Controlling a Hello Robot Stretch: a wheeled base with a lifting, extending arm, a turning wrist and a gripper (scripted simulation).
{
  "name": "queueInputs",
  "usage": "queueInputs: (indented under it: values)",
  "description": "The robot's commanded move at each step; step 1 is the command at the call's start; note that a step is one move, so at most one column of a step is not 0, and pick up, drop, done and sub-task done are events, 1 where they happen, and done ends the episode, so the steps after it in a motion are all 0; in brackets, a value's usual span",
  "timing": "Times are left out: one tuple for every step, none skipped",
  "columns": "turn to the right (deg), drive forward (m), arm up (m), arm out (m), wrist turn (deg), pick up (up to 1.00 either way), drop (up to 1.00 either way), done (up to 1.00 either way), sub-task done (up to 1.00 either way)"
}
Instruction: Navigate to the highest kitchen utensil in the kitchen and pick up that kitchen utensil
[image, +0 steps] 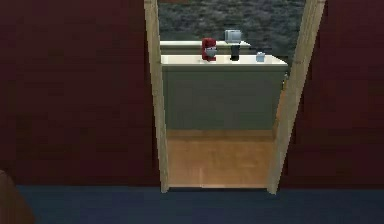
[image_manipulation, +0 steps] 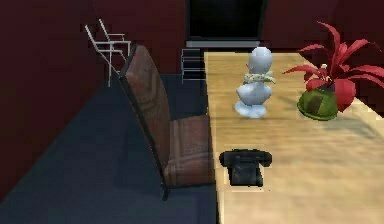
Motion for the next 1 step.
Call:
queueInputs:
  values:
    - [9.0,0.00,0.00,0.00,0.0,0.00,0.00,0.00,0.00]
